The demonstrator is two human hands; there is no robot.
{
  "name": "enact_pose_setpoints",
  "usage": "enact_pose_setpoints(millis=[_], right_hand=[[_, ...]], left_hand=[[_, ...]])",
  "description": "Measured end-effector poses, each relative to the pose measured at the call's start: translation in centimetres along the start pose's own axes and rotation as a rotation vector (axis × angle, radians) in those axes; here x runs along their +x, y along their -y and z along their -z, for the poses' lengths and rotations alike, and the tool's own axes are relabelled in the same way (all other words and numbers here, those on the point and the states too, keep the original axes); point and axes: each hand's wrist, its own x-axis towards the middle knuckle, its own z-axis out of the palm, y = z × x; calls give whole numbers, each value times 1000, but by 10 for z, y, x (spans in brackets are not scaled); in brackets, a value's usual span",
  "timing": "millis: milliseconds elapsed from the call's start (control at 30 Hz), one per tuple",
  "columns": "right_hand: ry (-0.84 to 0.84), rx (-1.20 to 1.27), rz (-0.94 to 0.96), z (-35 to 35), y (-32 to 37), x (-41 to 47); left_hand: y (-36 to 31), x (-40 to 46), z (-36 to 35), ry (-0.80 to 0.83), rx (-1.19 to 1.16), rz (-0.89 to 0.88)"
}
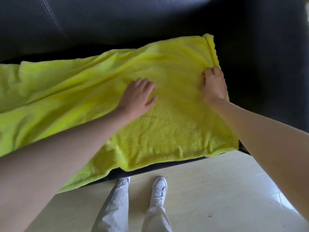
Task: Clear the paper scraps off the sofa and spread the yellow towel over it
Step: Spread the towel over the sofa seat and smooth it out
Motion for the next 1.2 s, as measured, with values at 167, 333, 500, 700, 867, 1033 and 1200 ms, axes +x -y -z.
enact_pose_setpoints(millis=[167,333,500,700,867,1033,1200], right_hand=[[90,-30,7,-2,-4,3],[105,-94,51,-2,-4,1],[-186,-34,98,4,-11,-11],[138,-170,101,-3,-23,-13],[52,-102,113,6,-19,2],[22,-83,67,22,-12,53],[73,-127,-12,29,0,108]], left_hand=[[-35,-24,-21,11,-9,-4],[-51,-25,-13,-85,-31,57],[-61,-38,0,-196,-183,45],[-64,-47,-18,69,-275,85],[-42,-9,-4,-141,-250,223],[32,53,14,-202,-168,476],[93,77,22,-64,-90,465]])
